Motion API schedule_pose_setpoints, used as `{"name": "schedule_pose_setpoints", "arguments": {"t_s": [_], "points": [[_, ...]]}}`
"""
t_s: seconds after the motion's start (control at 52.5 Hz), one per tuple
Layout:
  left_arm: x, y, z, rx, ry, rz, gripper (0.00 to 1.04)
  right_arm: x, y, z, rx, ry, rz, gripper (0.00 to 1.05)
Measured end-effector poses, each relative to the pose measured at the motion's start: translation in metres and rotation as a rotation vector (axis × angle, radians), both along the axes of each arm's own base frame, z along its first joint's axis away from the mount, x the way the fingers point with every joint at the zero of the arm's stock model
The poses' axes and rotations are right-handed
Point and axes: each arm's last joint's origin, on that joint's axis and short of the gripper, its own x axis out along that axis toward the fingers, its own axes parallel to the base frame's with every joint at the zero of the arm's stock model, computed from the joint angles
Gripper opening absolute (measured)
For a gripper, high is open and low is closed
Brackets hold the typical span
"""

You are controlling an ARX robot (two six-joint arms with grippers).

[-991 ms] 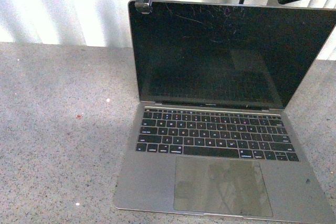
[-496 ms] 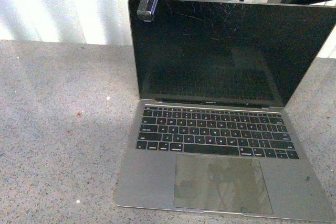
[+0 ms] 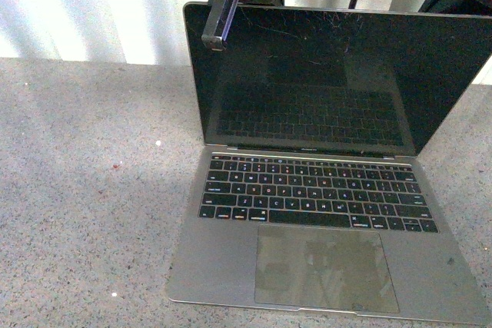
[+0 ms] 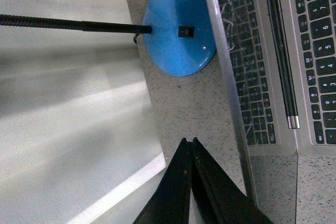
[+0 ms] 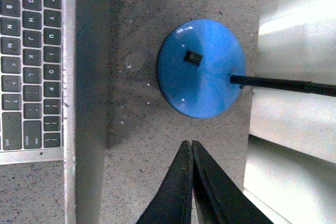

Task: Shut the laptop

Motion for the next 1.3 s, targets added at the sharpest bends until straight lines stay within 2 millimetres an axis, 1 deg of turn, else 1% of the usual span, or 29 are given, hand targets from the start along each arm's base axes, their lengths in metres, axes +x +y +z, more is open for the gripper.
{"name": "schedule_pose_setpoints", "arguments": {"t_s": [0.343, 0.534, 0.724, 0.915, 1.049, 1.296], "points": [[-0.007, -0.004, -0.008, 0.012, 0.03, -0.018, 0.04, -0.014, 0.009, -0.005, -0.028, 0.075, 0.024, 0.03], [-0.013, -0.004, -0.008, 0.014, 0.04, -0.026, 0.04, -0.025, 0.015, -0.001, -0.051, 0.082, 0.045, 0.03], [-0.022, -0.005, -0.009, 0.019, 0.053, -0.038, 0.04, -0.036, 0.016, 0.003, -0.072, 0.094, 0.05, 0.03], [-0.028, -0.004, -0.018, 0.037, 0.085, -0.043, 0.04, -0.045, 0.015, 0.001, -0.092, 0.115, 0.048, 0.03], [-0.031, -0.003, -0.023, 0.047, 0.102, -0.043, 0.04, -0.054, 0.014, -0.002, -0.109, 0.144, 0.051, 0.03], [-0.041, -0.003, -0.025, 0.052, 0.113, -0.055, 0.04, -0.065, 0.013, -0.014, -0.122, 0.188, 0.057, 0.03]]}}
